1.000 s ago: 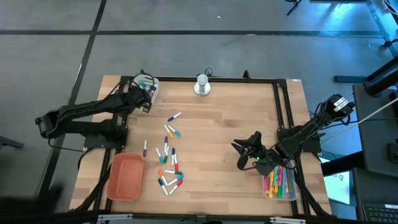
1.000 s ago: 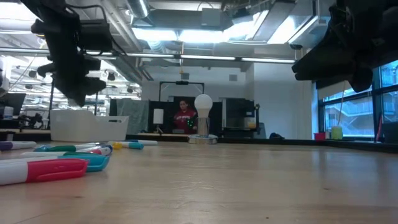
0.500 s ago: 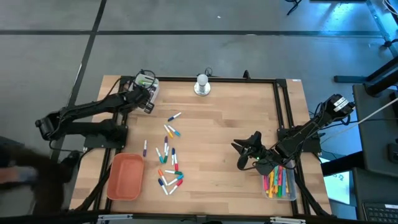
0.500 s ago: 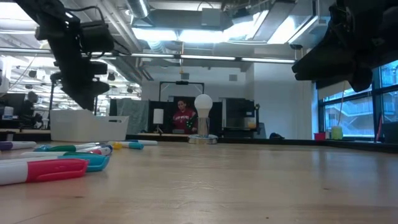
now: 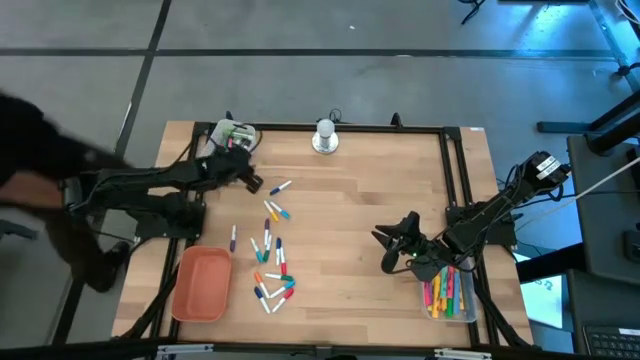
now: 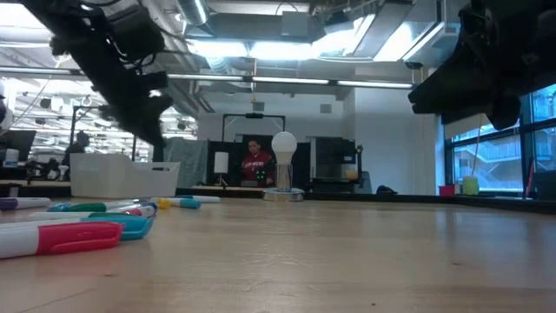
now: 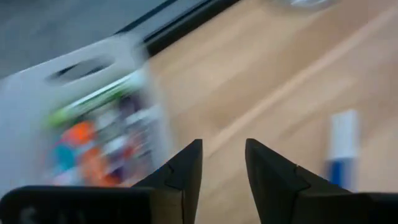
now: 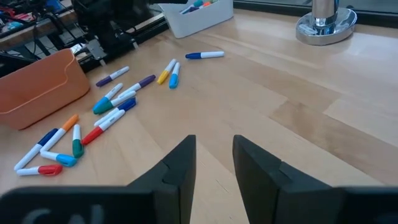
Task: Pick & Place Markers
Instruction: Put the blue and white highlighter pen into the orange bin
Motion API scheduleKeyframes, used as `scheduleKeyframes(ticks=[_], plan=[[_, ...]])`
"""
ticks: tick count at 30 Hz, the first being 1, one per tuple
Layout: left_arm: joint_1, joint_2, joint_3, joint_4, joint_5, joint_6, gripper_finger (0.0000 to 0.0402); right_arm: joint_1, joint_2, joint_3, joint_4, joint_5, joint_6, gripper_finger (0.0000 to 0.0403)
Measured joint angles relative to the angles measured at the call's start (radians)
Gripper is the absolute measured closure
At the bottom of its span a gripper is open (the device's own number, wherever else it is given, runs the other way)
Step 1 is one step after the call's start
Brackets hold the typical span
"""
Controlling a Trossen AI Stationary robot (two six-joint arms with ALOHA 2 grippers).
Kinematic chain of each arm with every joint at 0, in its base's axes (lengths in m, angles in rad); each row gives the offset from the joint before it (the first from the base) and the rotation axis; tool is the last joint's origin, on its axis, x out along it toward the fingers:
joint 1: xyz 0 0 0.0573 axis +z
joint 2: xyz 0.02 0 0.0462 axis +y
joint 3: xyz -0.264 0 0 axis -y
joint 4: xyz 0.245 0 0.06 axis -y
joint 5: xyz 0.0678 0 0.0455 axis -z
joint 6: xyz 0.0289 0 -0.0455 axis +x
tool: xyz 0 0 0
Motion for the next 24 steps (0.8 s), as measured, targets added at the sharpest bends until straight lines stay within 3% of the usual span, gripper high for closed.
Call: scheduleKeyframes(ticks=[4,7,14,24], plan=[[-0.077,0.007,-0.092,0.304,0.103,0.111,0.0294,0.0,0.0,0.0,0.013,0.001,0.0,0.0296],[-0.096,0.022,-0.141,0.415,0.113,0.109,0.0301,0.0,0.0,0.0,0.016,0.002,-0.001,0.0296],[-0.099,0.063,-0.154,0.44,0.107,0.03,0.0307,0.0,0.0,0.0,0.016,0.037,-0.004,0.0296],[-0.133,0.187,-0.154,0.468,0.11,0.031,0.028,0.0,0.0,0.0,0.016,0.037,-0.004,0.0296]])
